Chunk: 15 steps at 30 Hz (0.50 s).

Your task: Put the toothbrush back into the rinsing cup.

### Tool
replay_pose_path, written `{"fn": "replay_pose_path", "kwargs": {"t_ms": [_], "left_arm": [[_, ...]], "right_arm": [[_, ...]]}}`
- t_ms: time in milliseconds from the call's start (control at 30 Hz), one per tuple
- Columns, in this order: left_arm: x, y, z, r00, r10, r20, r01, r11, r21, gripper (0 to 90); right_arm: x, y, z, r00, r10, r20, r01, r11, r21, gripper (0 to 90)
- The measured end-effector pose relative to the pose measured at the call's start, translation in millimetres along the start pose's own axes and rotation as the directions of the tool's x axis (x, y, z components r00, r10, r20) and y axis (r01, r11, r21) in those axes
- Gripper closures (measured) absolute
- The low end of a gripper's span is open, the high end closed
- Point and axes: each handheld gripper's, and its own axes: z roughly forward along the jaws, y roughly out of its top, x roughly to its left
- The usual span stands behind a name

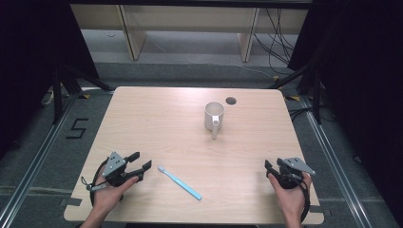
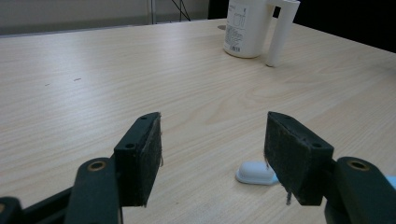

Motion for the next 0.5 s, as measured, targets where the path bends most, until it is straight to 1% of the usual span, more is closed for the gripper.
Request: {"fn": "replay_pose_path", "kwargs": {"t_ms": [33, 67, 100, 133, 167, 200, 233, 267, 300, 333, 367, 400, 433, 467, 500], "left_arm": [[0.0, 0.4, 0.8, 1.0000, -0.001, 0.005, 0.001, 1.0000, -0.008, 36.6], [-0.1, 1.0, 1.4, 1.0000, 0.002, 0.008, -0.002, 0.9999, -0.013, 36.7], [-0.8, 1.7, 1.6, 1.0000, 0.001, 0.007, -0.001, 0.9999, -0.015, 36.7], [-0.8, 1.7, 1.6, 1.0000, 0.001, 0.007, -0.001, 0.9999, -0.015, 36.7], [-1.5, 2.3, 2.2, 0.9999, -0.002, 0.011, 0.002, 0.9998, -0.018, 36.7], [-1.9, 2.4, 2.5, 0.9999, -0.002, 0.012, 0.003, 0.9998, -0.019, 36.7], [-3.1, 3.0, 1.9, 1.0000, 0.005, 0.005, -0.005, 1.0000, -0.002, 36.7], [-3.1, 3.0, 1.9, 1.0000, 0.005, 0.005, -0.005, 1.0000, -0.002, 36.7], [-4.0, 1.9, 2.4, 0.9999, 0.002, 0.011, -0.002, 1.0000, -0.003, 36.7], [-4.0, 1.9, 2.4, 0.9999, 0.002, 0.011, -0.002, 1.0000, -0.003, 36.7], [-4.5, 1.5, 2.1, 0.9999, 0.004, 0.013, -0.004, 1.0000, 0.002, 36.7], [-4.5, 1.5, 2.1, 0.9999, 0.004, 0.013, -0.004, 1.0000, 0.002, 36.7], [-4.8, 1.6, 1.5, 0.9999, 0.006, 0.014, -0.006, 1.0000, 0.002, 36.7], [-4.8, 1.7, 1.1, 0.9998, 0.008, 0.017, -0.008, 1.0000, -0.003, 36.7], [-4.9, 1.5, 0.9, 0.9998, 0.004, 0.021, -0.003, 0.9999, -0.010, 36.7]], "right_arm": [[0.5, -0.3, 0.6, 1.0000, 0.000, -0.009, 0.000, 1.0000, 0.000, 49.3], [6.3, -0.9, 0.2, 0.9975, 0.070, -0.006, -0.070, 0.9973, 0.023, 49.3], [1.5, -1.0, 3.2, 0.9996, 0.012, -0.025, -0.012, 0.9999, 0.003, 49.3], [1.5, -1.0, 3.2, 0.9996, 0.012, -0.025, -0.012, 0.9999, 0.003, 49.3], [2.4, -0.6, 1.0, 0.9994, 0.018, -0.030, -0.017, 0.9992, 0.035, 49.2], [1.5, -0.2, 2.2, 0.9996, 0.000, -0.026, 0.001, 0.9993, 0.038, 49.2], [5.8, -0.2, 1.3, 0.9986, 0.050, -0.018, -0.049, 0.9975, 0.051, 49.2], [5.3, 0.3, 1.8, 0.9994, 0.030, -0.018, -0.030, 0.9985, 0.045, 49.2], [3.2, 1.2, 1.2, 0.9998, -0.005, -0.018, 0.006, 0.9993, 0.038, 49.2], [3.2, 1.2, 1.2, 0.9998, -0.005, -0.018, 0.006, 0.9993, 0.038, 49.2], [4.1, 1.2, 1.8, 0.9994, -0.002, -0.036, 0.003, 0.9996, 0.026, 49.2], [4.1, 1.2, 1.8, 0.9994, -0.002, -0.036, 0.003, 0.9996, 0.026, 49.2], [4.6, 1.6, 1.7, 0.9993, -0.012, -0.034, 0.014, 0.9993, 0.036, 49.2], [9.2, 2.4, 0.2, 0.9994, 0.019, -0.029, -0.017, 0.9978, 0.065, 49.1], [9.2, 2.4, 0.2, 0.9994, 0.019, -0.029, -0.017, 0.9978, 0.065, 49.1]]}}
